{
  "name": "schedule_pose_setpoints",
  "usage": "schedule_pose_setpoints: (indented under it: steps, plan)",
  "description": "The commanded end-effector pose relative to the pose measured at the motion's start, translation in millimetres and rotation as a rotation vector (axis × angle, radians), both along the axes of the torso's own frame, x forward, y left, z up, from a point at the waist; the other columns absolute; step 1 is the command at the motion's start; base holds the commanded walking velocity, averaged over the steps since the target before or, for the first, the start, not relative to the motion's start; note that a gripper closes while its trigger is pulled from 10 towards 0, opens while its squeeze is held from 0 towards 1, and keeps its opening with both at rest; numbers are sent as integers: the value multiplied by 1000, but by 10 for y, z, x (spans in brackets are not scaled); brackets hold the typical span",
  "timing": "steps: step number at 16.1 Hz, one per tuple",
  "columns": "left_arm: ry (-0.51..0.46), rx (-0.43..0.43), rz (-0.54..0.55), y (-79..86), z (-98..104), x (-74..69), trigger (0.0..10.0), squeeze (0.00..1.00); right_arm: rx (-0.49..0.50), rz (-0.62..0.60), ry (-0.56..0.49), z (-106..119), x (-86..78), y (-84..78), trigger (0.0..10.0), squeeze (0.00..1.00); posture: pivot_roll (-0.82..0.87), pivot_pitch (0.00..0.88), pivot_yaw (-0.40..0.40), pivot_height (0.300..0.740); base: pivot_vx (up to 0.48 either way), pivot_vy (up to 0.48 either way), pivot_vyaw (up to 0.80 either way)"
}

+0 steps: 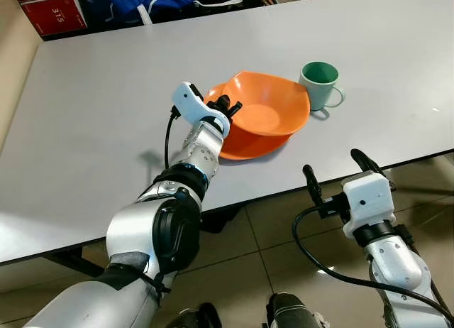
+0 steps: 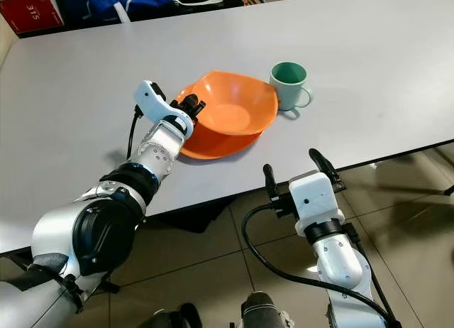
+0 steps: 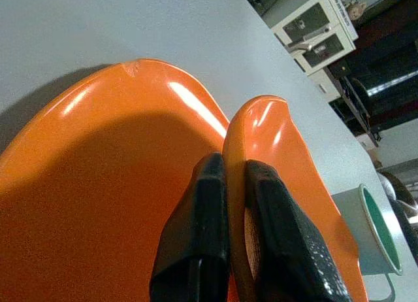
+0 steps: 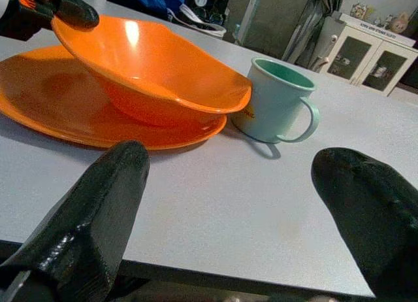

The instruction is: Setting the table

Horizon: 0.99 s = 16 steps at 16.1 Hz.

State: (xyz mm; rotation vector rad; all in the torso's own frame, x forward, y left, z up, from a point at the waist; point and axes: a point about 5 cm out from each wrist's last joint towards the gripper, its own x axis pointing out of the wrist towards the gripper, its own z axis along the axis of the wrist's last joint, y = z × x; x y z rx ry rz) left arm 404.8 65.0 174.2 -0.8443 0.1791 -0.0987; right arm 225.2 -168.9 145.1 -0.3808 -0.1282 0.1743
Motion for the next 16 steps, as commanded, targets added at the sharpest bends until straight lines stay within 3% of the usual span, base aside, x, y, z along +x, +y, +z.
schedule_pose_setpoints:
  steps: [1, 2, 5, 11, 12, 13, 16]
  plan:
    - [12, 67, 39, 130, -33, 11, 10000, 1000, -2, 9, -2, 37, -9, -7, 10000, 0, -386, 137, 86, 740, 0, 0, 0]
    - [27, 139, 88, 292, -65, 22, 10000, 1000, -5, 14, 7, 15, 12, -13, 10000, 0, -385, 135, 85, 740, 0, 0, 0]
    - [27, 173, 112, 407, -84, 25, 10000, 1000, -3, 16, 8, 6, 24, -11, 10000, 0, -377, 130, 82, 740, 0, 0, 0]
    - [-4, 190, 97, 392, -16, 45, 10000, 1000, -1, 24, 5, 8, 48, 13, 10000, 0, -372, 123, 84, 740, 0, 0, 0]
    - [-34, 198, 87, 364, 61, 64, 10000, 314, -1, 25, 4, 8, 52, 14, 10000, 0, -372, 123, 84, 740, 0, 0, 0]
    - [-113, 233, 73, 336, 230, 100, 10000, 0, 1, 23, 2, 6, 61, 16, 10000, 0, -371, 117, 86, 740, 0, 0, 0]
    - [-218, 252, 47, 286, 482, 140, 10000, 0, 7, 28, 0, -13, 96, 43, 10000, 0, -349, 96, 83, 740, 0, 0, 0]
